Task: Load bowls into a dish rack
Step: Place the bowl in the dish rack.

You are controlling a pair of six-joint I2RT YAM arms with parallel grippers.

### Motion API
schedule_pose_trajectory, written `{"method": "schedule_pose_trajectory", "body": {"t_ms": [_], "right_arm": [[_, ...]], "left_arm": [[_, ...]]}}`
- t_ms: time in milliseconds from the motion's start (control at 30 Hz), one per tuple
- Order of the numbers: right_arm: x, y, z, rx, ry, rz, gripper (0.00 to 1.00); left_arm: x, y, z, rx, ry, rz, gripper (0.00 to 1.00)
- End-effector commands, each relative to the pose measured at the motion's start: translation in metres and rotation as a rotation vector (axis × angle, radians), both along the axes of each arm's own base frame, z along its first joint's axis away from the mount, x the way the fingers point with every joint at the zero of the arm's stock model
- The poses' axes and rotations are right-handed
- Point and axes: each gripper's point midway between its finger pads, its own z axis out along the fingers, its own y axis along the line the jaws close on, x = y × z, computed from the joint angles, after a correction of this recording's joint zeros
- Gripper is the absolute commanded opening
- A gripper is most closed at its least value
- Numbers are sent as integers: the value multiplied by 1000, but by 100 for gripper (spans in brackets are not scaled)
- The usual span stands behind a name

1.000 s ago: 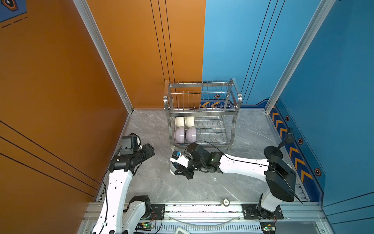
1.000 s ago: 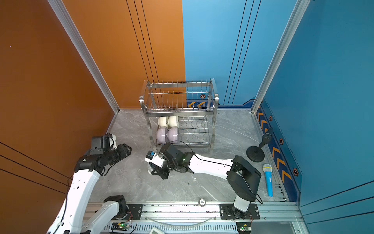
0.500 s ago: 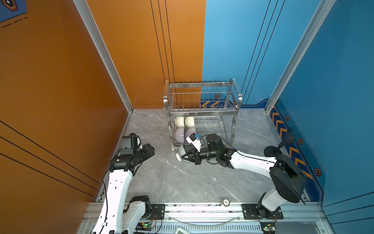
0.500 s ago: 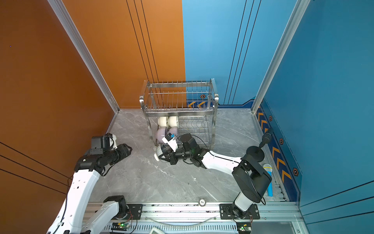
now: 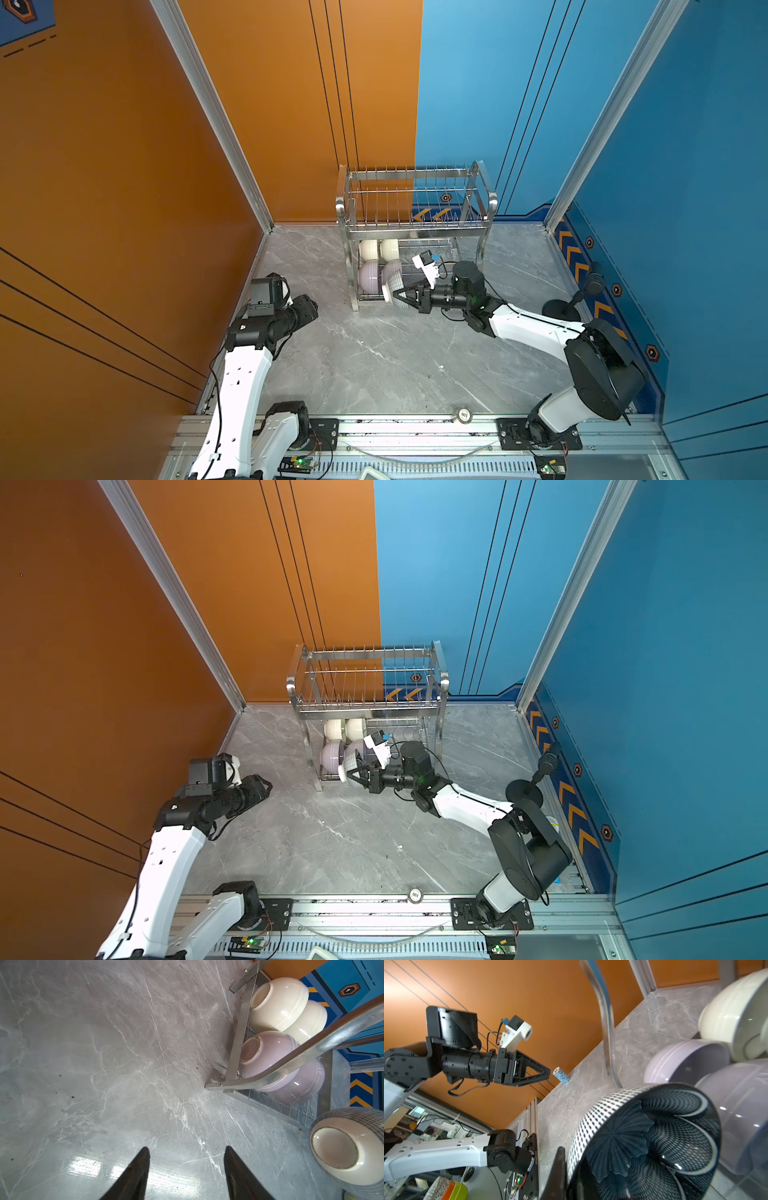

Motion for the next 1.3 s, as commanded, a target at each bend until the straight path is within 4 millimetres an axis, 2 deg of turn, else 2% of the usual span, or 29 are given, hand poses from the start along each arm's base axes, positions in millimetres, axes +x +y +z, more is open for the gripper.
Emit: {"method": "schedule_pose_trajectory", "body": {"t_ms": [0,367,800,1267], "right_arm": [[1,-10,35,85,-79,-2,6],[39,-37,23,84,-34,-107,6],[70,-58,5,94,-1,-184,7],[92,-61,-15,104,52,-201,7]], "left_arm": [[2,0,1,1,-10,-12,58],[3,2,0,-1,-7,-5,58],[2,4,-2,-2,0,-2,58],[2,7,-5,-3,5,9,58]]}}
